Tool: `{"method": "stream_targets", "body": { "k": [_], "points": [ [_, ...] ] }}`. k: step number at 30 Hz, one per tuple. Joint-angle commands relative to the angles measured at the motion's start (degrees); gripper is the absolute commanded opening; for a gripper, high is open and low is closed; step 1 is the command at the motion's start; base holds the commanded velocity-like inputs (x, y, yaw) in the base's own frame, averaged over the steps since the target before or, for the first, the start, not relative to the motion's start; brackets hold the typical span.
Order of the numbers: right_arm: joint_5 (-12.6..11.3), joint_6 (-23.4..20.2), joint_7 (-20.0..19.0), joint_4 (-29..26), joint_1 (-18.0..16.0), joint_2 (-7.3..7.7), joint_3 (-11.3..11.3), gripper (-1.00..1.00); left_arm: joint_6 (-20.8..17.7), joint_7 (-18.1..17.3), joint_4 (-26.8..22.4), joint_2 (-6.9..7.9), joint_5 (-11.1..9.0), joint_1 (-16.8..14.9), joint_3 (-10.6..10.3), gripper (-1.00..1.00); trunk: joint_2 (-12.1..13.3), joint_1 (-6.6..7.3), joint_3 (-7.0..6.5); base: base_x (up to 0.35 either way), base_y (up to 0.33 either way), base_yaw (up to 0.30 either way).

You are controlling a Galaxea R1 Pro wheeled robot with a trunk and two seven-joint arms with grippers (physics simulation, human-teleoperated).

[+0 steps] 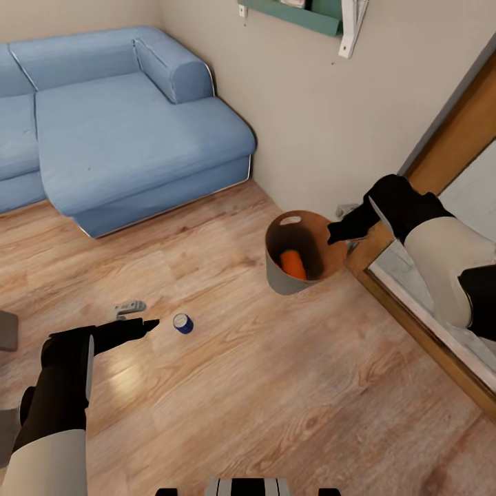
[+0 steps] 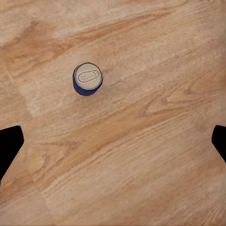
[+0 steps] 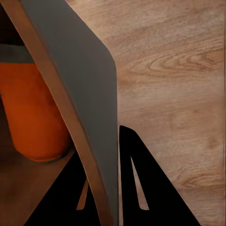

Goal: Put the three can of soda from the living room inside the tash can in the kitchen.

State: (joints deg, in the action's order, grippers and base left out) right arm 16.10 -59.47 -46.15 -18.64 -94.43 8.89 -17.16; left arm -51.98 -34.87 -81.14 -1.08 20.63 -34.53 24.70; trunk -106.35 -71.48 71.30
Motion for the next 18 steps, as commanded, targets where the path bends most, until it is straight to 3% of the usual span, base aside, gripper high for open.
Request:
{"method": "stream_targets", "body": {
  "k": [1, 6, 11, 18],
  "points": [
    [-1.42, -0.53, -0.26, 1.10, -0.83, -0.49, 0.28, -1.00, -0.02, 0.02, 0.01, 0.01, 0.01, 0.00, 0.00, 1.00, 0.00, 0.00, -0.01, 0.300, 0.000, 0.000],
    [-1.36, -0.53, -0.25, 3.60, -2.91, -1.96, 0.01, -1.00, -0.01, 0.03, 0.01, 0.02, 0.02, -0.01, 0.00, 1.00, 0.00, 0.00, -0.01, 0.314, 0.000, 0.000],
    [-1.26, -0.53, -0.25, 4.06, -3.33, -2.34, -2.19, -1.00, -0.03, -0.01, 0.02, 0.02, -0.02, -0.01, 0.00, 1.00, 0.00, 0.00, -0.01, 0.315, 0.000, 0.000],
    [-1.25, -0.53, -0.25, 4.13, -3.32, -2.30, -3.15, -1.00, -0.09, 0.03, -0.05, 0.03, -0.08, -0.01, 0.00, 1.00, 0.00, 0.00, -0.01, 0.088, 0.158, 0.000]
  ]
}}
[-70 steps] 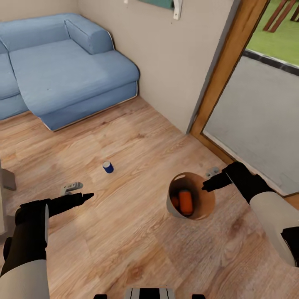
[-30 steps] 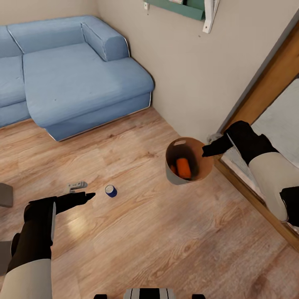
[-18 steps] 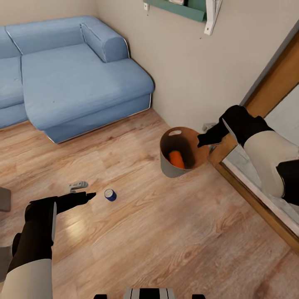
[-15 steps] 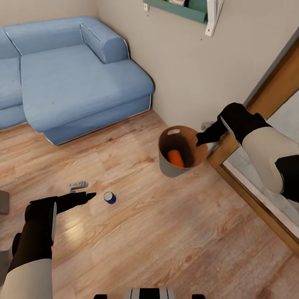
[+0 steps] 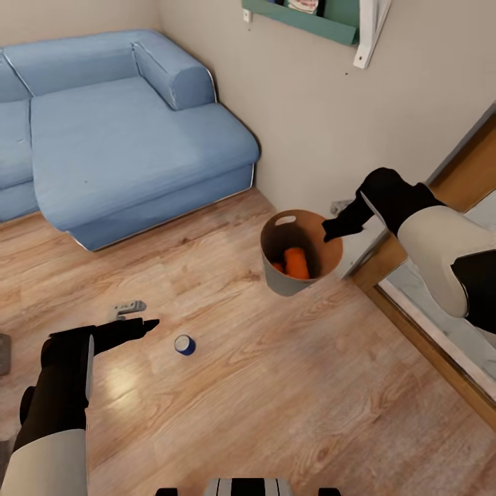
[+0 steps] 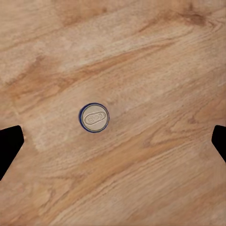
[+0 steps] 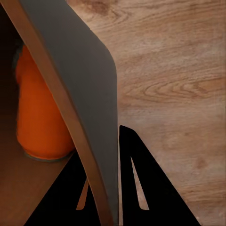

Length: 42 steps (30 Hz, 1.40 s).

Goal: Put the three can of soda from the living room inside the tash can in the kitchen.

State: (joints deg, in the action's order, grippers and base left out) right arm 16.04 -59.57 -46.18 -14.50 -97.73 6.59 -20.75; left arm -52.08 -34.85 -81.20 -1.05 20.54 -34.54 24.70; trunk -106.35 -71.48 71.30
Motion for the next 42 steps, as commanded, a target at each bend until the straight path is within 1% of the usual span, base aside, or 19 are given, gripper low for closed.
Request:
{"method": "stream_targets", "body": {
  "k": [1, 5, 12, 15, 19, 22, 28, 37, 38, 39, 40, 42],
  "points": [
    [-1.20, -0.43, -0.23, 0.00, -0.04, 0.00, 0.36, -1.00, -0.02, 0.02, -0.01, 0.00, 0.04, 0.00, 0.00, 1.00, 0.00, 0.01, -0.01, 0.014, 0.275, 0.000],
    [-1.19, -0.43, -0.23, 0.00, -0.04, 0.01, 0.30, -1.00, -0.03, -0.02, -0.08, -0.01, -0.13, 0.00, 0.00, 1.00, 0.00, 0.01, -0.01, 0.006, 0.156, 0.000],
    [-1.19, -0.43, -0.23, 0.00, -0.07, 0.27, 0.19, -1.00, -0.04, -0.04, -0.23, -0.01, -0.23, 0.08, 0.00, 1.00, 0.00, 0.01, -0.01, 0.001, 0.026, 0.000],
    [-1.19, -0.43, -0.23, 0.00, -0.09, 0.66, -0.45, -1.00, -0.10, -0.05, -0.23, -0.01, -0.23, 0.09, 0.00, 1.00, 0.00, 0.01, -0.01, 0.000, 0.004, 0.000],
    [-1.19, -0.43, -0.23, 0.00, -0.07, 0.82, -1.44, -1.00, -0.12, -0.05, -0.22, -0.01, -0.24, 0.09, 0.00, 1.00, 0.00, 0.01, -0.01, 0.000, 0.001, 0.000],
    [-1.19, -0.43, -0.23, 0.00, -0.03, 0.86, -1.72, -1.00, -0.12, -0.07, -0.26, -0.01, -0.24, 0.09, 0.00, 1.00, 0.00, 0.01, -0.01, -0.015, 0.024, 0.000],
    [-1.19, -0.43, -0.23, 0.00, -0.01, 0.88, -1.90, -1.00, -0.16, -0.05, -0.24, -0.01, -0.20, 0.08, 0.00, 1.00, 0.00, 0.01, -0.01, -0.024, 0.148, 0.000],
    [-1.09, -0.43, -0.23, 0.00, -0.01, 0.95, -1.92, -1.00, -0.13, -0.05, -0.33, -0.01, -0.23, 0.09, 0.00, 1.00, 0.00, 0.01, -0.01, -0.002, 0.026, 0.000],
    [-0.95, -0.43, -0.23, 0.00, -0.01, 0.96, -1.92, -1.00, -0.13, -0.05, -0.34, -0.03, -0.23, 0.09, 0.00, 1.00, 0.00, 0.01, -0.01, 0.000, 0.003, 0.000],
    [-0.35, -0.43, -0.23, 0.00, -0.01, 0.93, -1.89, -1.00, -0.13, -0.05, -0.35, -0.05, -0.23, 0.09, 0.00, 1.00, 0.00, 0.01, -0.01, 0.000, 0.002, 0.000],
    [0.99, -0.43, -0.23, 0.00, -0.01, 0.90, -1.86, -1.00, -0.13, -0.05, -0.38, -0.07, -0.24, 0.09, 0.00, 1.00, 0.00, 0.01, -0.01, 0.000, 0.001, 0.000],
    [1.69, -0.43, -0.23, 0.00, -0.01, 0.89, -1.85, -1.00, -0.15, -0.05, -0.44, -0.08, -0.25, 0.09, 0.00, 1.00, 0.00, 0.01, -0.01, 0.000, 0.000, 0.000]
  ]
}}
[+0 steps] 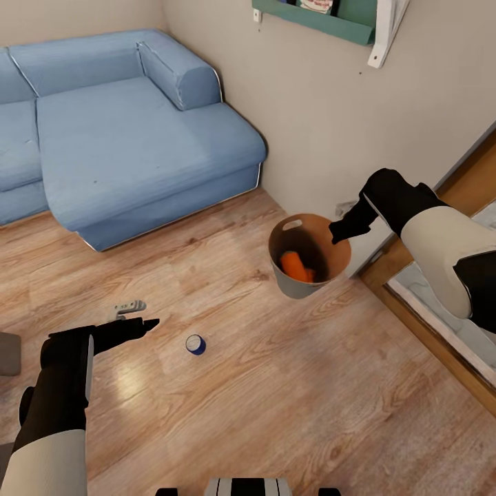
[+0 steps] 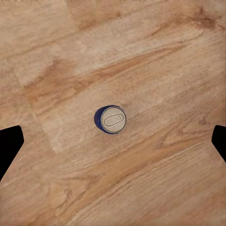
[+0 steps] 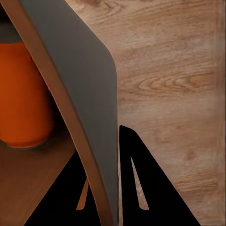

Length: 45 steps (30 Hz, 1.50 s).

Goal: Put the three can of soda from the living room inside the tash can in the kitchen.

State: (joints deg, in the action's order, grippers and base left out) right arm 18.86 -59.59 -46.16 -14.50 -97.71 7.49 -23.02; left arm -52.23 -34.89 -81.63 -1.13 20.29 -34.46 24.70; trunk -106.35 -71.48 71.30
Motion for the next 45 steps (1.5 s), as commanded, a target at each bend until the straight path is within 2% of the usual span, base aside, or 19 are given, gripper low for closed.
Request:
{"method": "stream_targets", "body": {
  "k": [1, 4, 8, 9, 15, 36, 45],
  "points": [
    [-0.68, -0.41, -0.25, 0.00, -0.02, -0.01, 0.42, -1.00, -0.02, 0.00, -0.04, -0.01, -0.01, 0.00, 0.00, 1.00, 0.00, 0.00, -0.01, 0.000, 0.000, 0.000],
    [-0.20, -0.41, -0.25, 0.00, -0.02, -0.02, 0.43, -1.00, -0.05, 0.00, -0.08, -0.01, -0.05, 0.00, 0.00, 1.00, 0.00, 0.00, -0.01, 0.000, 0.000, 0.000],
    [0.07, -0.41, -0.25, 0.00, -0.02, -0.08, 0.55, -1.00, -0.34, 0.06, -0.14, -0.16, -0.04, -0.04, 0.00, 1.00, -1.61, -0.87, 0.75, 0.000, 0.000, 0.000],
    [0.10, -0.41, -0.25, 0.00, -0.05, -0.05, 0.58, -1.00, -0.42, 0.07, -0.12, -0.62, 0.13, -0.06, -0.04, 1.00, -2.01, -1.09, 1.00, 0.000, 0.000, 0.000],
    [0.12, -0.41, -0.25, 0.00, -0.10, -0.18, 0.60, -1.00, -0.48, 0.09, -0.01, -1.38, 0.48, -0.08, -0.08, 1.00, -4.41, -2.41, 2.54, 0.000, 0.000, 0.000],
    [0.18, -0.41, -0.25, 0.00, -0.02, -0.15, 0.43, -1.00, -0.42, 0.09, 0.07, -1.51, 0.54, -0.09, -0.19, 1.00, -12.84, -7.02, 8.21, 0.000, 0.000, 0.000],
    [0.21, -0.41, -0.25, 0.00, -0.07, -0.13, 0.47, -1.00, -0.40, 0.16, 0.14, -1.52, 0.54, -0.02, -1.62, 1.00, -16.45, -9.00, 10.64, 0.000, 0.000, 0.000]
  ]
}}
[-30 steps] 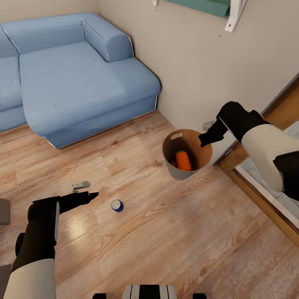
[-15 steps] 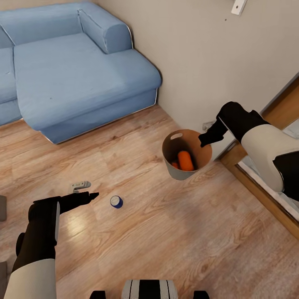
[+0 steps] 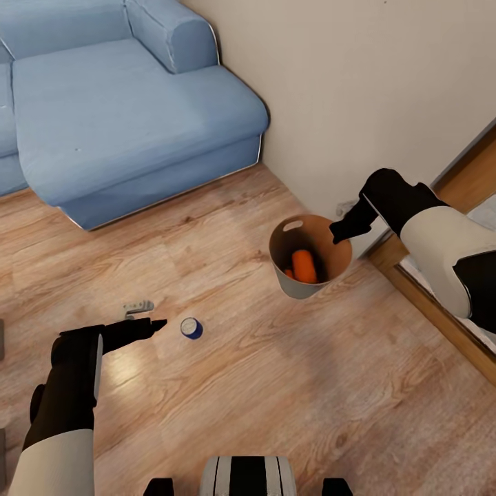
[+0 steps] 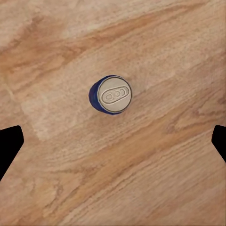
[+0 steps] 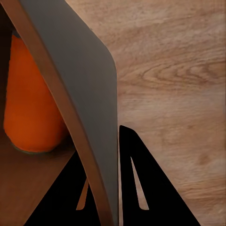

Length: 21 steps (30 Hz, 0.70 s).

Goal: Put the three can of soda from the living room inside the tash can in the kitchen.

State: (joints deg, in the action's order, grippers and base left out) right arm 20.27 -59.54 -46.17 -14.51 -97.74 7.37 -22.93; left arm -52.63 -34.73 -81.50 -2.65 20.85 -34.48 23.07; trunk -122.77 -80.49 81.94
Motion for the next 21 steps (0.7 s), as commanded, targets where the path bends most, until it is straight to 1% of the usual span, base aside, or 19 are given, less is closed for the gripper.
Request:
{"method": "stream_targets", "body": {
  "k": [1, 7, 8, 11, 13, 14, 15, 18, 20, 21],
  "points": [
    [-1.19, -0.46, -0.23, 0.01, -0.05, -0.02, 0.40, -1.00, 0.02, 0.02, 0.01, 0.00, -0.02, 0.01, -0.06, 1.00, -0.42, -0.21, 0.27, 0.000, 0.000, 0.000],
    [-1.19, -0.46, -0.23, 0.11, -0.62, -0.42, 0.43, -1.00, 0.09, 0.28, 0.02, -0.05, -0.07, 0.02, -0.27, 1.00, -2.83, -1.53, 1.89, 0.000, 0.000, 0.000],
    [-1.19, -0.46, -0.23, 0.28, -0.95, -0.51, 0.41, -1.00, 0.11, 0.30, 0.02, -0.05, -0.08, 0.02, -0.30, 1.00, -3.23, -1.75, 2.16, 0.000, 0.000, 0.000],
    [-1.19, -0.46, -0.23, 2.38, -3.32, -1.08, 0.37, -1.00, 0.14, 0.34, 0.02, -0.06, -0.09, 0.03, -0.32, 1.00, -4.43, -2.41, 2.97, 0.000, 0.000, 0.000],
    [-1.19, -0.46, -0.23, 4.24, -5.17, -1.63, 0.36, -1.00, 0.15, 0.35, 0.02, -0.07, -0.10, 0.03, -0.35, 1.00, -5.23, -2.85, 3.51, 0.000, 0.000, 0.000],
    [-1.19, -0.46, -0.23, 6.29, -7.31, -2.16, 0.36, -1.00, 0.15, 0.36, 0.04, -0.07, -0.10, 0.03, -0.33, 1.00, -5.63, -3.07, 3.78, 0.000, 0.000, 0.000],
    [-1.19, -0.46, -0.23, 7.32, -8.43, -2.39, 0.35, -1.00, 0.15, 0.36, 0.04, -0.09, -0.10, 0.03, -0.33, 1.00, -6.04, -3.29, 4.05, 0.000, 0.000, 0.000],
    [-1.19, -0.46, -0.23, 12.43, -14.42, -3.38, 0.35, -1.00, 0.16, 0.36, 0.04, -0.14, -0.10, 0.03, -0.34, 1.00, -7.24, -3.94, 4.84, 0.000, 0.000, 0.000],
    [-1.16, -0.46, -0.23, 13.69, -15.92, -3.57, 0.25, -1.00, 0.16, 0.37, 0.04, -0.14, -0.10, 0.03, -0.36, 1.00, -8.04, -4.38, 5.36, 0.000, 0.000, 0.000],
    [-1.14, -0.46, -0.23, 14.70, -17.18, -3.77, -0.19, -1.00, 0.16, 0.37, 0.03, -0.15, -0.12, 0.03, -0.39, 1.00, -8.44, -4.60, 5.62, 0.000, 0.000, 0.000]
  ]
}}
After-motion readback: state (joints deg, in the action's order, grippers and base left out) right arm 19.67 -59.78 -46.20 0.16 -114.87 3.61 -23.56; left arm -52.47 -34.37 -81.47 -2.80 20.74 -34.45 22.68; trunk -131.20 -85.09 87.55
